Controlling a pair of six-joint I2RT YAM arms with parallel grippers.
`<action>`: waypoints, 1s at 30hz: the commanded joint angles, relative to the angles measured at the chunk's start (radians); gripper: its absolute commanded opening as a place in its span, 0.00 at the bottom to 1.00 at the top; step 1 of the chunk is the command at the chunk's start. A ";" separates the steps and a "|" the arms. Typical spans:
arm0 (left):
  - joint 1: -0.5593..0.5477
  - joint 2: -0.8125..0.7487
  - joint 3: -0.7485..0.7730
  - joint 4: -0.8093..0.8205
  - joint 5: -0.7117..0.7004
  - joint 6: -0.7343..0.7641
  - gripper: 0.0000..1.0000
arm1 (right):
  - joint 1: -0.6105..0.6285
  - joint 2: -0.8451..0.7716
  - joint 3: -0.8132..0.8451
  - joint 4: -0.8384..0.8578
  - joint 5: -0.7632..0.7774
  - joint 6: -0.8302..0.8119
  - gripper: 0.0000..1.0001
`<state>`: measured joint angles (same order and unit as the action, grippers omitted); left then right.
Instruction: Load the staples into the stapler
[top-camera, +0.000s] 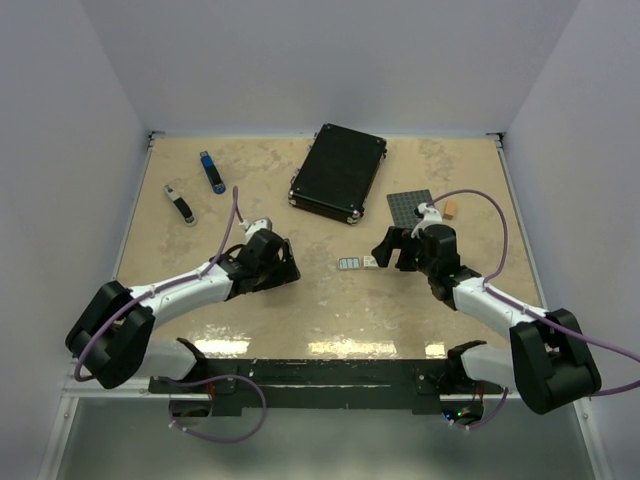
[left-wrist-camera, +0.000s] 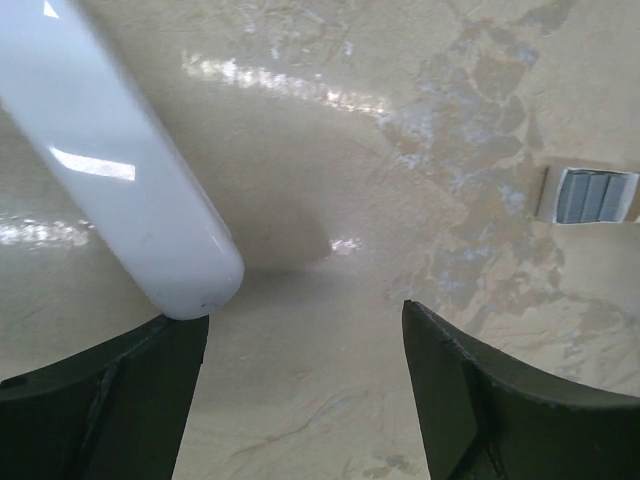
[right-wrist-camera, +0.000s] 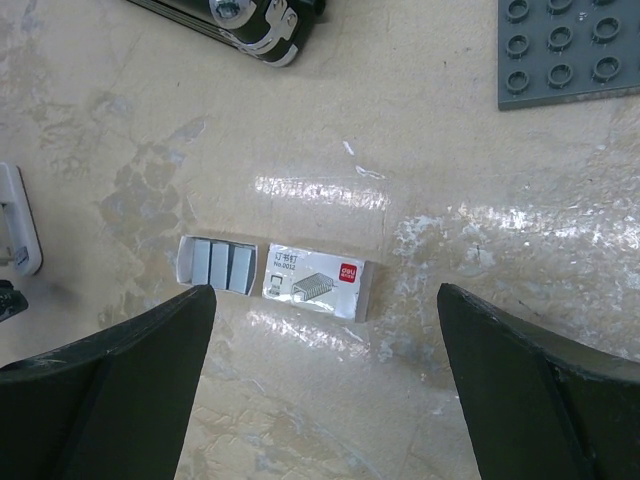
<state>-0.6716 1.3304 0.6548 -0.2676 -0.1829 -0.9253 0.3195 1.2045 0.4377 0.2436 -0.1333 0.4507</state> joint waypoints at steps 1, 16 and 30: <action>-0.016 0.032 0.066 0.131 0.075 -0.026 0.83 | 0.010 -0.020 0.016 0.022 -0.005 -0.023 0.98; -0.008 -0.060 0.195 -0.031 0.048 0.256 0.84 | 0.070 -0.092 0.016 0.042 -0.058 -0.067 0.98; 0.023 -0.080 0.220 -0.213 -0.098 1.181 0.90 | 0.153 -0.166 -0.025 0.141 -0.100 -0.104 0.98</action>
<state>-0.6525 1.2476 0.9237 -0.4511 -0.2291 -0.0349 0.4614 1.0637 0.4324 0.3164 -0.2073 0.3721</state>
